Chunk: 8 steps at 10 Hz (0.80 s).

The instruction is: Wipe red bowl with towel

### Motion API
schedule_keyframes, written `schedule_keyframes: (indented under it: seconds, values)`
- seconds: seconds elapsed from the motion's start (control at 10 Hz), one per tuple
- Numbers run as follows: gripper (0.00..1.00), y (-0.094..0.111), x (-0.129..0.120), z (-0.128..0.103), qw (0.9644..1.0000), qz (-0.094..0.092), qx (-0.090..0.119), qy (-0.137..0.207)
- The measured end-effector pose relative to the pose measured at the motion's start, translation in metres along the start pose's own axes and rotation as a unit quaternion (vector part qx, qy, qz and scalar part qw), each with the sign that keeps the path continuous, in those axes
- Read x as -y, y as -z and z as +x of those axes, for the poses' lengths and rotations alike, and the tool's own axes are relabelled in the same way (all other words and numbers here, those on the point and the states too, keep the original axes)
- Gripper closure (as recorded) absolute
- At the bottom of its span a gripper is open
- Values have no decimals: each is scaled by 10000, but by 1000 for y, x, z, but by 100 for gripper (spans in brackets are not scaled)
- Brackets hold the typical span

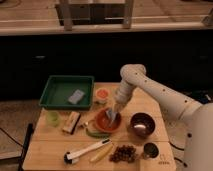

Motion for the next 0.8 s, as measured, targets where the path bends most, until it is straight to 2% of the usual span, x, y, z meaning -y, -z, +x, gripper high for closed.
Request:
schedule_keyframes:
  seconds: [0.2, 0.8]
  values:
    - [100, -1, 8, 6, 9998, 64, 107, 125]
    - [100, -1, 7, 6, 9999, 66, 106, 112]
